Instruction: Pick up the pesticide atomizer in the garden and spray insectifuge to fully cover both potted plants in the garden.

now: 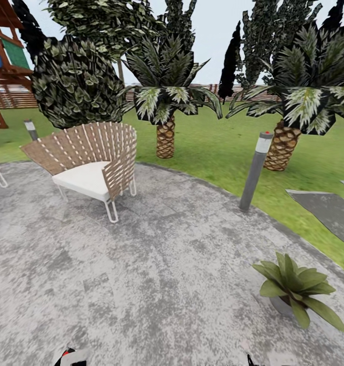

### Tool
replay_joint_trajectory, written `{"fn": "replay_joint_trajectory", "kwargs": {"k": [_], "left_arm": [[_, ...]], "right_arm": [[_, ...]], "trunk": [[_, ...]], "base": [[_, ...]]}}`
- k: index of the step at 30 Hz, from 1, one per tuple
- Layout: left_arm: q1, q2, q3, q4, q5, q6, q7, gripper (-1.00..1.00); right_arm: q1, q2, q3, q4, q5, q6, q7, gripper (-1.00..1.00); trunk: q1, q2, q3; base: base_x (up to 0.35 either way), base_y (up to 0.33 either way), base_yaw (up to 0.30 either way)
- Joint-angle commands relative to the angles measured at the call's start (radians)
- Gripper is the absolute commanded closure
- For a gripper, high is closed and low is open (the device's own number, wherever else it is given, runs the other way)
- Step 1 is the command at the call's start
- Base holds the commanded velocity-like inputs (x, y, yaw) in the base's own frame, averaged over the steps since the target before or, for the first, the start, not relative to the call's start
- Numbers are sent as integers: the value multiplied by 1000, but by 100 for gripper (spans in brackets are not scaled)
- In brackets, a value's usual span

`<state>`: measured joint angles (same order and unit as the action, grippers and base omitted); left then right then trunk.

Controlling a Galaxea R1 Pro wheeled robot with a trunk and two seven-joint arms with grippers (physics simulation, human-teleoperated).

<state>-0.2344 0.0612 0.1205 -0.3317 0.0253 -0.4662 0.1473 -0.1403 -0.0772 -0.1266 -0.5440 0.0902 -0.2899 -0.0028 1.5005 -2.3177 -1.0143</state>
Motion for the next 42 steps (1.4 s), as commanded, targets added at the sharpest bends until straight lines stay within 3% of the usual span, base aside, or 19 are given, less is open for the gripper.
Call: {"fn": "replay_joint_trajectory", "kwargs": {"k": [1, 25, 42], "left_arm": [[0, 0, -1, 0, 2, -3, 1, 100], [0, -1, -2, 0, 2, -2, 1, 100], [0, -1, -2, 0, 2, -2, 1, 100]], "right_arm": [[-1, 1, -4, 1, 9, -3, 0, -100], [-1, 1, -4, 1, 9, -3, 0, -100], [-1, 1, -3, 0, 7, -3, 0, -100]], "trunk": [[0, 0, -1], [0, 0, -1], [0, 0, -1]], "base": [[5, 0, -268], [0, 10, -268], [50, 273, -268]]}}
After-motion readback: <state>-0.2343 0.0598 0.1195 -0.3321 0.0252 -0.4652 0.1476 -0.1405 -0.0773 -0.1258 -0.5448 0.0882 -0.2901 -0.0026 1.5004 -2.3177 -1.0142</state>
